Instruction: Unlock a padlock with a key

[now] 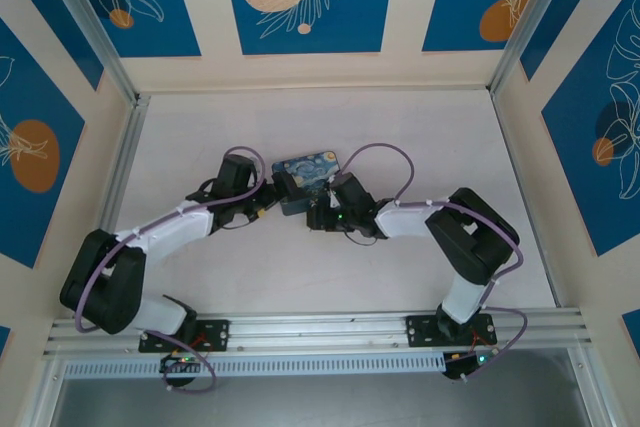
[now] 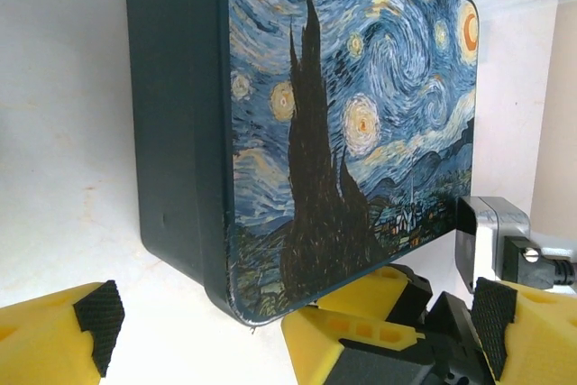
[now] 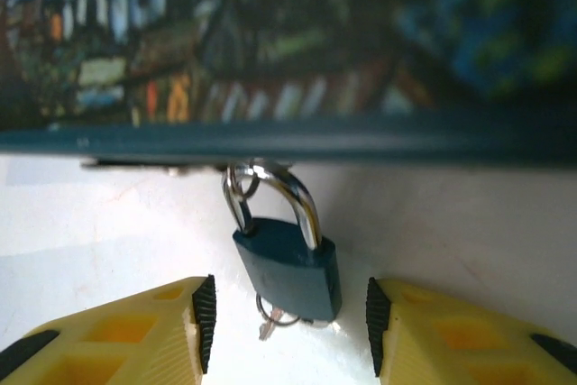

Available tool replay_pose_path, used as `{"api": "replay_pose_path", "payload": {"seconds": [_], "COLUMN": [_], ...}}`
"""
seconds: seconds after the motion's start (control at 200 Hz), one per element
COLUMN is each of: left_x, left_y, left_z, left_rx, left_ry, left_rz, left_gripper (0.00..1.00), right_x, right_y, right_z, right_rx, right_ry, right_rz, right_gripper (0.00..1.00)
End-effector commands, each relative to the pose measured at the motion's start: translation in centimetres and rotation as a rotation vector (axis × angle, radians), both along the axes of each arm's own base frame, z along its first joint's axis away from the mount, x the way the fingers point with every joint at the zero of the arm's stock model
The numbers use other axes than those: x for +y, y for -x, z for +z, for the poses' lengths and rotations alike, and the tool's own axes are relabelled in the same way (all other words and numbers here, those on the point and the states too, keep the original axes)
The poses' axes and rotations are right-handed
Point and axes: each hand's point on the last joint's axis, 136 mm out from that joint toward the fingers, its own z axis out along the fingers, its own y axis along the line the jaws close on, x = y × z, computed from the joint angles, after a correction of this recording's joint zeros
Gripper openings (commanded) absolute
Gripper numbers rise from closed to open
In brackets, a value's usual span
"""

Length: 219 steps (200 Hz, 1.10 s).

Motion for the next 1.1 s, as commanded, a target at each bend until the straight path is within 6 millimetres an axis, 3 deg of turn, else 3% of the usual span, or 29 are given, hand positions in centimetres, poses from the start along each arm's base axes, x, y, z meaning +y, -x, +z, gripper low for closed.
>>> {"api": "replay_pose_path", "payload": {"seconds": [0.0, 0.125, 0.26, 0.37, 0.685, 0.835, 1.09], "left_x": [-0.5, -0.4, -0.1, 0.4, 1.8, 2.5, 2.2], "left_y": [-1.4, -1.7, -1.9, -1.9, -1.8, -1.5, -0.8], "left_z": [1.8, 1.7, 1.4, 1.1, -0.2, -0.9, -2.8], "left_rx": [-0.058, -0.058, -0.055, -0.053, -0.023, -0.019, -0.003], "left_ry": [0.030, 0.031, 0.017, -0.026, -0.222, -0.395, -0.562], "left_rz": [-0.022, -0.019, -0.015, -0.011, -0.038, -0.061, -0.098], "left_gripper": [1.00, 1.00, 1.00, 1.00, 1.00, 1.00, 1.00], "right_x": [0.5, 0.4, -0.3, -1.0, -2.2, -2.5, -3.2], "right_y": [-1.0, -1.1, -1.0, -0.7, -0.1, 0.1, 0.0], "right_z": [0.0, -0.6, -0.8, -0.8, -0.3, 0.0, -0.2], "right_rx": [-0.036, -0.031, -0.028, -0.022, -0.009, 0.005, 0.042], "right_ry": [0.022, 0.037, 0.054, 0.060, 0.039, 0.015, -0.036], "right_rz": [-0.010, -0.022, -0.040, -0.055, -0.068, -0.080, -0.136], "right_gripper": [0.47, 0.38, 0.13, 0.00, 0.00, 0.00, 0.00]}}
